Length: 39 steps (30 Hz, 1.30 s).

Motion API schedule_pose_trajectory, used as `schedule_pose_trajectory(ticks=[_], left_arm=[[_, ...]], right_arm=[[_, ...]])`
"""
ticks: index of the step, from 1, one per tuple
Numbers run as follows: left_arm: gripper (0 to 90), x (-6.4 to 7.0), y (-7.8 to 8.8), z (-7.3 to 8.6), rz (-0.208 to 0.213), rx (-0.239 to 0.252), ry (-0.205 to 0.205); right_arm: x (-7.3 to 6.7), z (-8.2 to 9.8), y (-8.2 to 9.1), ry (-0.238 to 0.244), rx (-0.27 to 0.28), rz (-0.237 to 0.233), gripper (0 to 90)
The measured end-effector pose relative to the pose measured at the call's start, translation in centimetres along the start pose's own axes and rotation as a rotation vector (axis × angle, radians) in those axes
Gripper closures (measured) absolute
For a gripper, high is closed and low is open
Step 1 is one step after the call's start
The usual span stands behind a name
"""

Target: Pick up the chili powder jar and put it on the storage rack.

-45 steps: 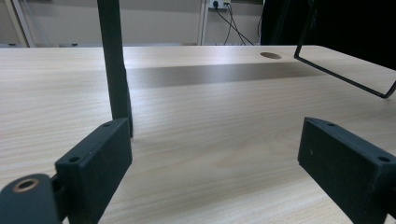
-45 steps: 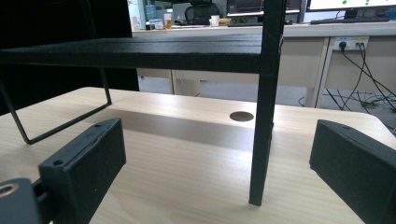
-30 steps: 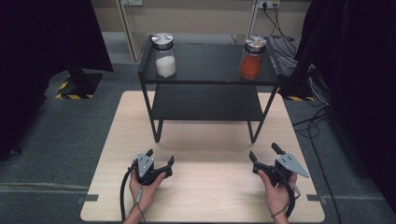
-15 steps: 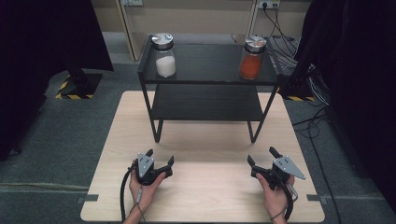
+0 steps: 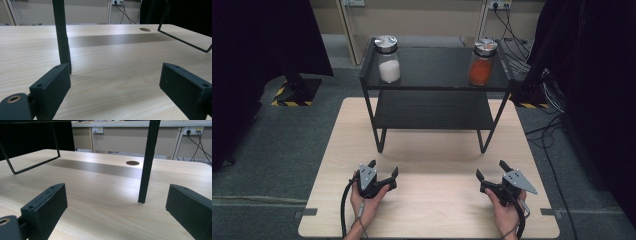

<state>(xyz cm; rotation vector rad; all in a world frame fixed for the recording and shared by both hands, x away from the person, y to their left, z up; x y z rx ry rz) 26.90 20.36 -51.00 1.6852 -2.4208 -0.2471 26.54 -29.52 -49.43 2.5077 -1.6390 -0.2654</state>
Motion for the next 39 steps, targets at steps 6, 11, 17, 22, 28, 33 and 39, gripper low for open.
schedule_pose_trajectory(ticks=[6, 11, 17, 22, 28, 33, 39], left_arm=[[9.5, -0.02, 0.01, 0.01, 0.000, 0.001, 0.002], [9.4, -0.03, 0.01, 0.02, 0.001, 0.001, 0.002], [9.4, -0.11, 0.03, 0.03, -0.001, 0.002, 0.004], [9.4, -0.11, 0.02, 0.03, -0.003, 0.002, 0.004], [9.4, -0.14, 0.02, 0.03, -0.001, 0.002, 0.005], [9.4, -0.08, 0.02, -0.01, -0.004, -0.001, -0.001], [9.4, -0.08, 0.05, 0.03, -0.002, 0.001, 0.001]], right_arm=[[0.09, 0.16, -0.03, 0.001, -0.020, 0.000, 3.8], [0.17, 0.40, -0.17, 0.006, -0.046, -0.004, 3.8], [0.18, 0.49, -0.24, 0.013, -0.052, -0.005, 3.8], [0.22, 0.44, -0.28, 0.012, -0.057, -0.009, 3.8], [0.36, 0.34, -0.35, 0.010, -0.064, -0.016, 3.8], [0.41, 0.28, -0.40, 0.011, -0.069, -0.022, 4.0], [0.49, 0.29, -0.39, 0.006, -0.068, -0.023, 4.0]])
Point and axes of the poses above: each handheld gripper's, and its own axes: y roughly backward along the jaws, z roughly out of its underside, x roughly to its right, the point moved 5 cm from there along -y, roughly forward along the jaws, and after that the axes turned 3 degrees about -y, right-handed, at the moved point
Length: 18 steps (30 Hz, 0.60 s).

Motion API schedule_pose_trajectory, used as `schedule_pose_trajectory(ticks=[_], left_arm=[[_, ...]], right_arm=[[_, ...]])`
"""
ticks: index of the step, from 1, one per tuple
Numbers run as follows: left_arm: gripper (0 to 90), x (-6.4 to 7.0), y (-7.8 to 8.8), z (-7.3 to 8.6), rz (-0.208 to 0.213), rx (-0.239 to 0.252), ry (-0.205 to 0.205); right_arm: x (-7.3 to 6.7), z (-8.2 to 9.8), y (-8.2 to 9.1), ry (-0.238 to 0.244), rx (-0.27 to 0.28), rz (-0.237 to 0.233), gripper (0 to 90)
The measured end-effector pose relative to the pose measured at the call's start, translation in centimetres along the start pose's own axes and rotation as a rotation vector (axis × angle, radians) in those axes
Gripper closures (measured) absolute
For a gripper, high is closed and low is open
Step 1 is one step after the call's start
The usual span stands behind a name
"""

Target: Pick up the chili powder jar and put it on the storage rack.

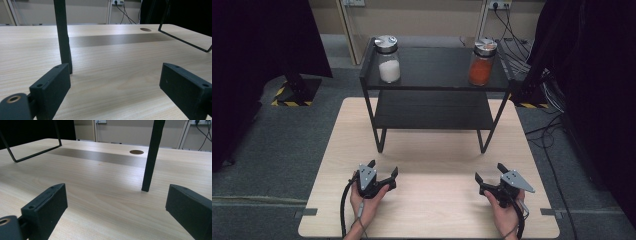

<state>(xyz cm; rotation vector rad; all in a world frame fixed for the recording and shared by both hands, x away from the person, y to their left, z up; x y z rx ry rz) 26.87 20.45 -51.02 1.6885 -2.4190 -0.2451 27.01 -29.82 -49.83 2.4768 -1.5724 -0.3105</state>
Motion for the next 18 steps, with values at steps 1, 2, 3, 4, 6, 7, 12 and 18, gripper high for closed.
schedule_pose_trajectory(ticks=[1, 2, 3, 4, 6, 7, 12, 18], left_arm=[[9.4, 0.01, 0.00, 0.00, -0.001, 0.000, 0.000], [9.4, 0.02, 0.00, -0.01, -0.001, -0.001, -0.001], [9.4, 0.03, 0.00, -0.01, -0.001, -0.001, -0.002], [9.4, 0.03, -0.01, -0.01, -0.001, -0.001, -0.002], [9.4, 0.02, 0.00, 0.00, -0.001, 0.000, -0.001], [9.4, 0.02, 0.01, 0.00, -0.002, 0.000, -0.001], [9.4, 0.09, 0.04, -0.01, -0.004, -0.002, -0.003], [9.4, 0.04, 0.05, 0.00, -0.004, -0.001, 0.002]], right_arm=[[0.02, -0.02, -0.01, 0.000, -0.001, -0.001, 4.0], [0.03, -0.04, -0.02, 0.001, -0.003, -0.003, 4.2], [0.05, -0.05, -0.03, 0.002, -0.004, -0.007, 4.5], [0.11, -0.06, -0.03, 0.002, -0.005, -0.011, 4.6], [0.16, -0.02, 0.00, 0.001, -0.002, -0.013, 4.6], [0.19, -0.01, 0.01, 0.000, -0.001, -0.015, 4.6], [0.35, 0.03, 0.04, -0.006, 0.003, -0.022, 4.6], [0.35, -0.03, 0.00, -0.007, -0.002, -0.024, 4.8]])
Point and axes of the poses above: each handheld gripper's, and its own axes: y roughly backward along the jaws, z roughly out of its underside, x roughly to its right, the point moved 5 cm from there along -y, roughly forward along the jaws, and after that the axes turned 3 degrees about -y, right-handed, at the moved point
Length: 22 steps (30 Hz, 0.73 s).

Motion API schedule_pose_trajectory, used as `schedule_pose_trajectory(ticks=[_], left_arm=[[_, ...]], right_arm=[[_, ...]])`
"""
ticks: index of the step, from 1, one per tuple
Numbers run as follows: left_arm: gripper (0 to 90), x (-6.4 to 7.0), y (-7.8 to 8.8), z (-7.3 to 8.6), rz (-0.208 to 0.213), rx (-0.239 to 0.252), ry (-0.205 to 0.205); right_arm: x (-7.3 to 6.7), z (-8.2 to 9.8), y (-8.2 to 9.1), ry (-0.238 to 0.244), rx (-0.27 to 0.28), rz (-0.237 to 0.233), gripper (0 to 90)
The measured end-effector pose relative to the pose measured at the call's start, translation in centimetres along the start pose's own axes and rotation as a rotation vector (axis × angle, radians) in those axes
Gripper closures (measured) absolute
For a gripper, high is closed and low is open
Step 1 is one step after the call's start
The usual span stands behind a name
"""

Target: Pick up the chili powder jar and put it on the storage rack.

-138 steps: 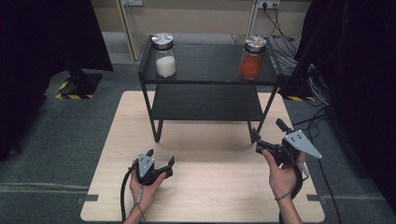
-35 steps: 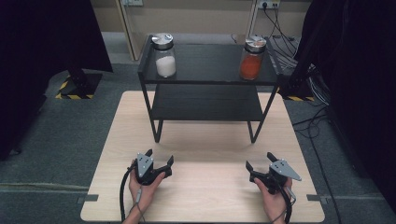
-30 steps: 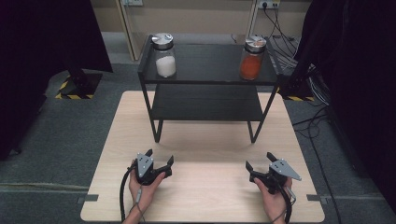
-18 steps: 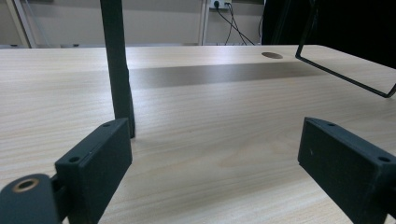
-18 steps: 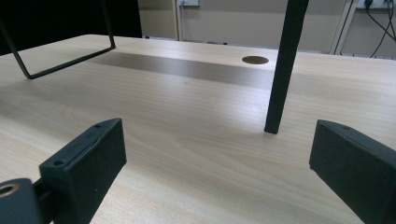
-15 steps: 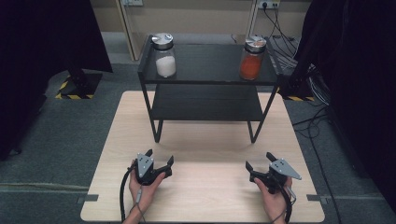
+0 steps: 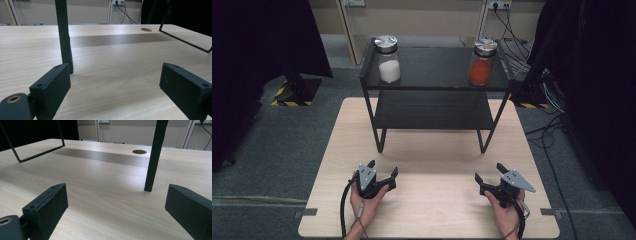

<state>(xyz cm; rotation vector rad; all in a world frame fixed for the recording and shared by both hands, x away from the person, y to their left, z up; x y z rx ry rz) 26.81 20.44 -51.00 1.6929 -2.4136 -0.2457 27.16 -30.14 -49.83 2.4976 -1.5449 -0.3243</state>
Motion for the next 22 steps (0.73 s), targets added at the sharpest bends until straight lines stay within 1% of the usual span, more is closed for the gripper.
schedule_pose_trajectory(ticks=[22], left_arm=[[9.4, -0.04, -0.04, -0.03, 0.004, -0.003, 0.001]], right_arm=[[-0.08, -0.04, -0.03, 0.013, -0.003, -0.002, 5.0]])
Point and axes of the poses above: each handheld gripper's, and its own axes: y roughly backward along the jaws, z roughly out of its underside, x roughly to its right, the point moved 5 cm from there along -y, roughly forward along the jaws, and after that the axes turned 3 degrees about -y, right-handed, at the moved point
